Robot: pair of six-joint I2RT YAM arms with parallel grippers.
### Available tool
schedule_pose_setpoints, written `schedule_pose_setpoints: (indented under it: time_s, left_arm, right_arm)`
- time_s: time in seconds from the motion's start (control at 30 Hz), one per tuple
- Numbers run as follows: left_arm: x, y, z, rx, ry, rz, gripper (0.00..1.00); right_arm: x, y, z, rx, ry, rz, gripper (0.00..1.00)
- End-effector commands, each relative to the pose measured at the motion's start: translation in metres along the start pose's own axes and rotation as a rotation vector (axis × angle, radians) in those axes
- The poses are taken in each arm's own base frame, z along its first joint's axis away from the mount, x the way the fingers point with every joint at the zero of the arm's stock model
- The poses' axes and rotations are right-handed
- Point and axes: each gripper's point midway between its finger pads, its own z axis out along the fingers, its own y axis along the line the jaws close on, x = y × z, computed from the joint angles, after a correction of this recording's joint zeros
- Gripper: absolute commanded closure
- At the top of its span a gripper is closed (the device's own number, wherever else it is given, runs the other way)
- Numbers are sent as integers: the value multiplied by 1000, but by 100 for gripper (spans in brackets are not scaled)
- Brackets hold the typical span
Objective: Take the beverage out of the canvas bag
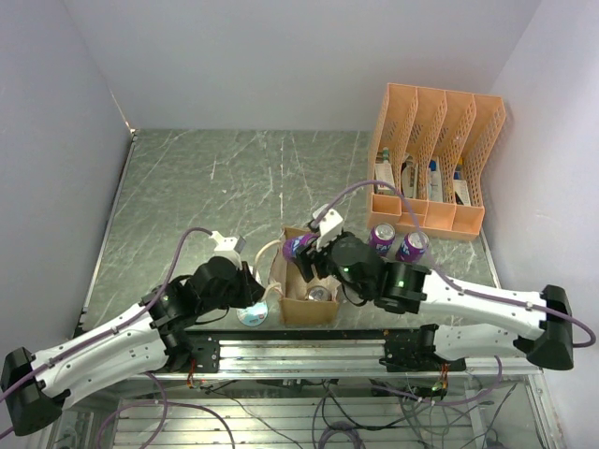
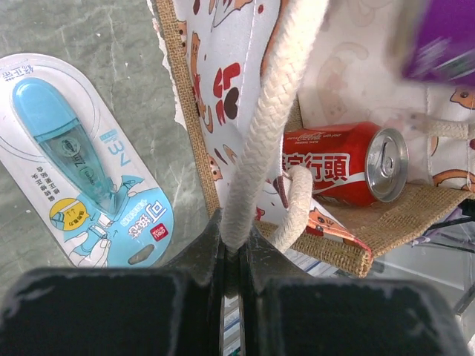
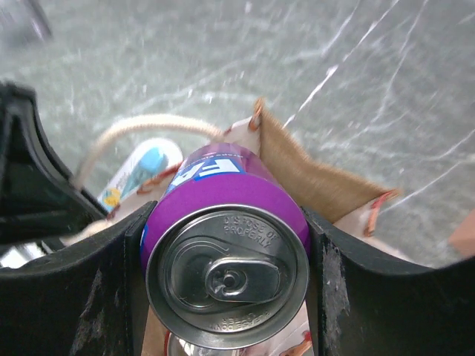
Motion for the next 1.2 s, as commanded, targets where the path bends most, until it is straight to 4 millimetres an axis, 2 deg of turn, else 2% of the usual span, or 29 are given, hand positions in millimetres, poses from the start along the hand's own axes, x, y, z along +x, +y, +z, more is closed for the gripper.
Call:
schedule_pose_setpoints:
  time_s: [0.0, 0.23, 0.33, 0.4, 0.5, 0.6, 0.7, 0.77, 0.9, 1.17]
  left_arm:
    - [1, -7, 5, 33, 8, -5, 93]
    - [-1, -9, 10, 14, 22, 21, 93]
    - [-3, -10, 11, 14, 20, 25, 93]
    - [-3, -10, 10, 15, 18, 24, 93]
    - [-3, -9, 9, 17, 16, 22, 93]
    - [-2, -8, 10, 14, 18, 23, 93]
    - [-1, -8, 11, 7, 25, 31, 93]
    - [-2, -8, 12, 4, 27, 39, 93]
    - [-2, -9, 14, 3, 30, 48, 93]
    - [-1, -9, 15, 7, 35, 52, 93]
  right_arm:
    - [-91, -34, -29, 135, -323, 76, 100]
    - [-129, -95, -63, 445, -410, -30, 100]
    - [-131, -123, -78, 603, -399, -48, 100]
    - [-123, -145, -88, 717, -373, -33, 100]
    - [-99, -181, -96, 849, -334, 63, 100]
    - [-62, -219, -101, 944, -256, 175, 100]
    - [-32, -255, -123, 1082, -213, 270, 100]
    - [-16, -269, -142, 1192, -208, 326, 100]
    - [20, -282, -176, 1363, -189, 402, 100]
    - [102, -273, -195, 1478, -106, 643, 100]
